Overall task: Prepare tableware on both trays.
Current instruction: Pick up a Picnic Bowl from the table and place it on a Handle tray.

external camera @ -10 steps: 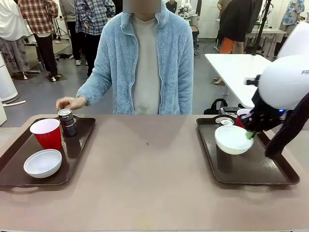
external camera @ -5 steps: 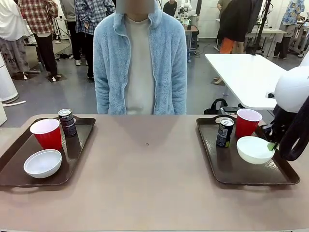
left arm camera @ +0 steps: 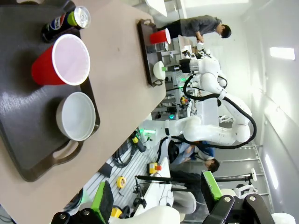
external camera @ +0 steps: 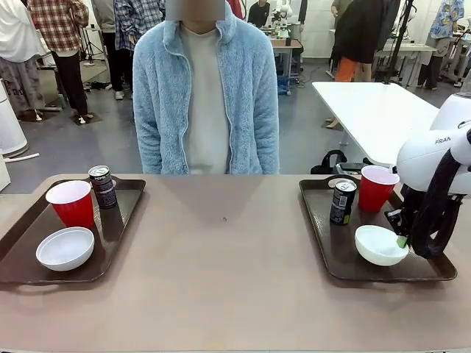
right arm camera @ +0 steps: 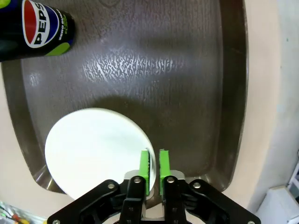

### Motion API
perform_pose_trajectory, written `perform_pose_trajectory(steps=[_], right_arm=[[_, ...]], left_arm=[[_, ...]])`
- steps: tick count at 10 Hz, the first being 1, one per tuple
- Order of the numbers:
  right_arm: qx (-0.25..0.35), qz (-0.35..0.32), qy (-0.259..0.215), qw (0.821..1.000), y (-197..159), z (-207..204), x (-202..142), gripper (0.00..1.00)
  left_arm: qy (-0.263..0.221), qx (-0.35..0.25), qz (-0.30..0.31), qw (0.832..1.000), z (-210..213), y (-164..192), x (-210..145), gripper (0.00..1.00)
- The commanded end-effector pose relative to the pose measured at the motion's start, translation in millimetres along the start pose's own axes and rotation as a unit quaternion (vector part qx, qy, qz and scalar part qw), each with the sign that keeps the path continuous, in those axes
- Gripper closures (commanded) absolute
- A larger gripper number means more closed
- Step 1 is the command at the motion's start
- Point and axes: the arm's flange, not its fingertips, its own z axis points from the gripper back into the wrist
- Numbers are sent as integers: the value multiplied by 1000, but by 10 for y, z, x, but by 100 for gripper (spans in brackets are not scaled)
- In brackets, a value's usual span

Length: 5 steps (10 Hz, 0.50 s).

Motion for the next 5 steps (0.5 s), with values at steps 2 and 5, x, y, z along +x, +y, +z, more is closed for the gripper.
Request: perform_pose_trajectory(steps=[2,5], right_arm=[[0,4,-41,999,117,256,-420,0],[22,18,-84,996,226,943,-674,44]], left_arm=[[-6,-4,5,1000,4,-47,3,0],[-6,-4,5,1000,4,-47,3,0]])
